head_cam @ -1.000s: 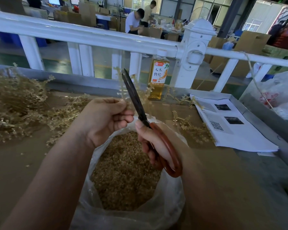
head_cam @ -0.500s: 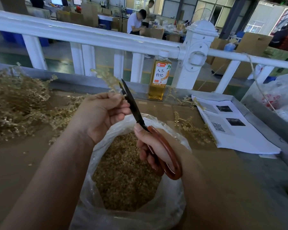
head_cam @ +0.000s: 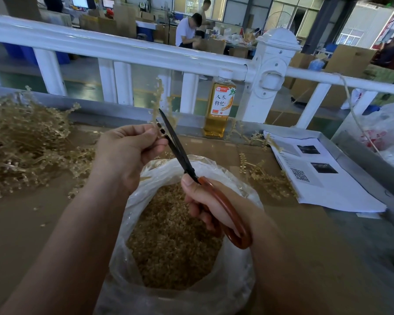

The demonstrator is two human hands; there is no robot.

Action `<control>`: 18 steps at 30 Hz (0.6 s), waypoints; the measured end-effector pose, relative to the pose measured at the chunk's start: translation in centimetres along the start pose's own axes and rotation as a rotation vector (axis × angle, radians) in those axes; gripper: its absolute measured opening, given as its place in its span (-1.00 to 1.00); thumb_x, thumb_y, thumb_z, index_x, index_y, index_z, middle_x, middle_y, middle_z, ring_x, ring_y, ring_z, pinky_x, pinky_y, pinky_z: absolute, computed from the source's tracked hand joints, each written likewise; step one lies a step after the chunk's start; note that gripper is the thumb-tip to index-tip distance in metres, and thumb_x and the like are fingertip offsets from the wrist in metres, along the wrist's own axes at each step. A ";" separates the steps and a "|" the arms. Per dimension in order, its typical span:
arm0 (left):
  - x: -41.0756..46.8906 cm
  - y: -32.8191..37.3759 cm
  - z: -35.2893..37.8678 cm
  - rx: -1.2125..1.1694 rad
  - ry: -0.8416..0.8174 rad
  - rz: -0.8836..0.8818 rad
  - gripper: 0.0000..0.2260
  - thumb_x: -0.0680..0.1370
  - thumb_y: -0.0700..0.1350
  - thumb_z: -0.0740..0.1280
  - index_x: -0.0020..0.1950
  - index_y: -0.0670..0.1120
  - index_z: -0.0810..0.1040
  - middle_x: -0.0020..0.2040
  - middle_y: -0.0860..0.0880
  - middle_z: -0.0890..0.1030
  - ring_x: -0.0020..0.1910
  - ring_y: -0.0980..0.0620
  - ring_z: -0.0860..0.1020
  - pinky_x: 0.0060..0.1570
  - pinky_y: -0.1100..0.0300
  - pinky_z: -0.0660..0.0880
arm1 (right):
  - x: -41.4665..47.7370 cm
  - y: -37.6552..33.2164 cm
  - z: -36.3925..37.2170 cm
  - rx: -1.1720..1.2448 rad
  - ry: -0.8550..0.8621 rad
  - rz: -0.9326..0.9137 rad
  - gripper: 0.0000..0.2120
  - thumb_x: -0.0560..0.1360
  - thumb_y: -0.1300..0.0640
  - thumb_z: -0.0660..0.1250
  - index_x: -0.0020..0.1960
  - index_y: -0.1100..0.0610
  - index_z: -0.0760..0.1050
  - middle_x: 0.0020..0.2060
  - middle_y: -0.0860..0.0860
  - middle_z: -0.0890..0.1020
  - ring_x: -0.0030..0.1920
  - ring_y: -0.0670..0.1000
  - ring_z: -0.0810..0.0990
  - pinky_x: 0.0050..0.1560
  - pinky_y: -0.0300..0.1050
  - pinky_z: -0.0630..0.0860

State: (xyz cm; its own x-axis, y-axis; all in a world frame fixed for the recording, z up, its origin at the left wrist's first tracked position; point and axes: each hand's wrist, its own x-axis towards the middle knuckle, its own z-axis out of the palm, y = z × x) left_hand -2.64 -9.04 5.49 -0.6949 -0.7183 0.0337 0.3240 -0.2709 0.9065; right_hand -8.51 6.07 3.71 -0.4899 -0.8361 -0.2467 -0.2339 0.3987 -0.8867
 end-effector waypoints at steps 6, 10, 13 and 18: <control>0.1 -0.2 0.0 0.021 0.017 0.014 -0.85 0.52 -0.36 0.25 -0.23 -0.20 0.48 -0.51 0.02 0.59 -0.50 0.17 0.56 -0.44 0.38 0.49 | -0.1 -0.3 0.0 -0.038 -0.012 0.038 -0.61 0.31 -0.43 0.05 -0.22 -0.12 0.33 -0.38 -0.06 0.48 -0.47 -0.11 0.39 -0.45 -0.25 0.38; 0.2 -0.2 -0.3 0.092 -0.007 0.016 -0.86 0.52 -0.34 0.25 -0.22 -0.19 0.49 -0.50 0.03 0.58 -0.51 0.17 0.54 -0.45 0.37 0.49 | -0.1 -0.4 0.1 -0.035 -0.018 0.035 -0.59 0.21 -0.44 0.05 -0.22 -0.13 0.32 -0.37 -0.04 0.47 -0.48 -0.11 0.38 -0.45 -0.24 0.39; 0.2 -0.2 -0.4 0.127 -0.031 0.003 -0.86 0.52 -0.33 0.26 -0.22 -0.19 0.50 -0.50 0.03 0.58 -0.52 0.18 0.52 -0.50 0.37 0.46 | 0.0 -0.5 0.1 -0.028 -0.002 0.047 -0.60 0.24 -0.43 0.06 -0.22 -0.12 0.33 -0.38 -0.04 0.47 -0.48 -0.12 0.38 -0.45 -0.24 0.38; 0.1 -0.2 0.0 0.143 -0.060 -0.019 -0.85 0.52 -0.32 0.26 -0.24 -0.17 0.50 -0.50 0.03 0.58 -0.54 0.19 0.51 -0.52 0.38 0.44 | 0.1 -0.7 0.1 -0.020 0.032 0.060 -0.67 0.48 -0.31 0.08 -0.22 -0.08 0.35 -0.39 -0.04 0.47 -0.49 -0.11 0.39 -0.46 -0.25 0.38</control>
State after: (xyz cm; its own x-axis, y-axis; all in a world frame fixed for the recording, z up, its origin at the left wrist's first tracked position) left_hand -2.76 -9.10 5.34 -0.7389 -0.6728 0.0372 0.2186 -0.1871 0.9577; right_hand -8.32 5.74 4.26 -0.5298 -0.7983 -0.2863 -0.2202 0.4555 -0.8626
